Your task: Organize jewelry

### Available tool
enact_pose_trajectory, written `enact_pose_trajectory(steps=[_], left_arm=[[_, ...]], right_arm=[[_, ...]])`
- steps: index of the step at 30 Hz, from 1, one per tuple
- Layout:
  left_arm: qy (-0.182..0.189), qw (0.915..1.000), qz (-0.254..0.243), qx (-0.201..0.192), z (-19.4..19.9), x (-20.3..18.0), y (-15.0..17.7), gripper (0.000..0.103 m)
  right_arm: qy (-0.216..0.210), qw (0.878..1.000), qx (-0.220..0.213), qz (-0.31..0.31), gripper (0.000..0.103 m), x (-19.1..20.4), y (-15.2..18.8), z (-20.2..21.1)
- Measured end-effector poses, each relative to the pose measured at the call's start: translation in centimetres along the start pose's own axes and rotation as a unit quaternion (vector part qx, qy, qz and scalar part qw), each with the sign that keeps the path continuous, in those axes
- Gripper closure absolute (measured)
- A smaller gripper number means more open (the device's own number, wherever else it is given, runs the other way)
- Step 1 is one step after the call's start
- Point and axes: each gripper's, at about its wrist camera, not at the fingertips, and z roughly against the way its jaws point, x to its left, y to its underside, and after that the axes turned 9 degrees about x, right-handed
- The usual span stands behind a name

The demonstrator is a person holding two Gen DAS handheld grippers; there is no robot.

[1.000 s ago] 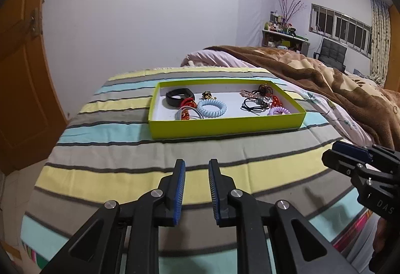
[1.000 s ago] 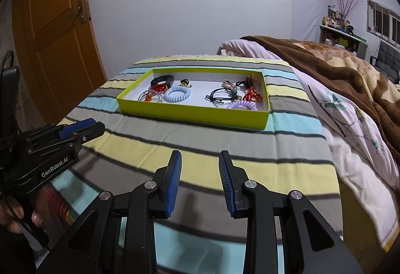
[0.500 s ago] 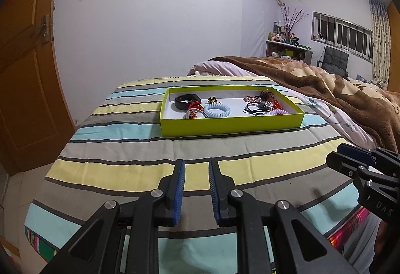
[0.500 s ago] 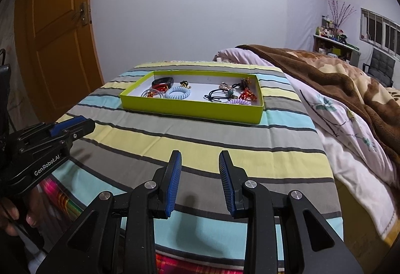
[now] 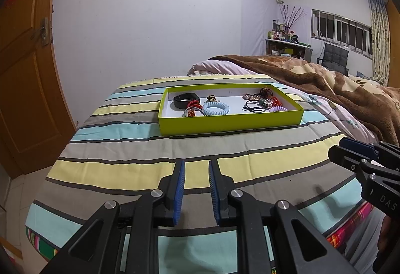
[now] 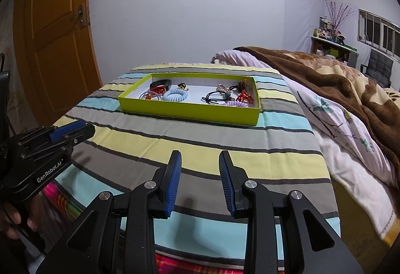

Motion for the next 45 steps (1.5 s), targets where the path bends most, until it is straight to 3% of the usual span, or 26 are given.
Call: enact_pose_trajectory(steps=[45], left_arm=[[-0.013,0.9998,0.013,0.003,-0.29,0.21,0.32,0.085]], right_arm=[[0.002,1.000,0.000,0.001,0.071,0.00,0.02,0.09]])
